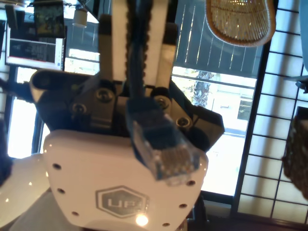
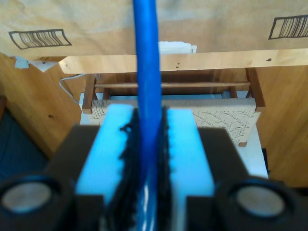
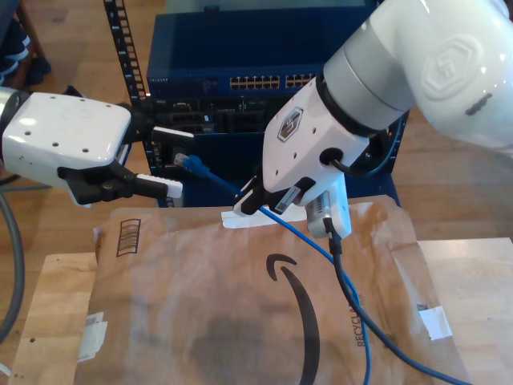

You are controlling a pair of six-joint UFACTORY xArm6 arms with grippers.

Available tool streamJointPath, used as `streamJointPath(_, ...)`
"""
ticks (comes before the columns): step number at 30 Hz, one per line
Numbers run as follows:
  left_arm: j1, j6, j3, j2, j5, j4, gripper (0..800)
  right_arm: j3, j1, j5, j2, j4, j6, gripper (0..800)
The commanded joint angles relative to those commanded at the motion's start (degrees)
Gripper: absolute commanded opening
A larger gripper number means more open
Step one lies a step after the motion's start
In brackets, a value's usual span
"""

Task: Grab the cable and plug it in

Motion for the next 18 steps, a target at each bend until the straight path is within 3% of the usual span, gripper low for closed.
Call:
streamJointPath(9, 0.0, -2.4, 0.1, 0.0, 1.1, 0.3, 630, 0.0, 0.0, 0.0, -0.1, 0.0, 0.0, 1)
streamJointPath(18, 1.3, -2.5, 0.9, 0.1, 1.0, 0.1, 402, 0.1, 0.2, 0.0, 0.0, 0.0, 0.0, 2)
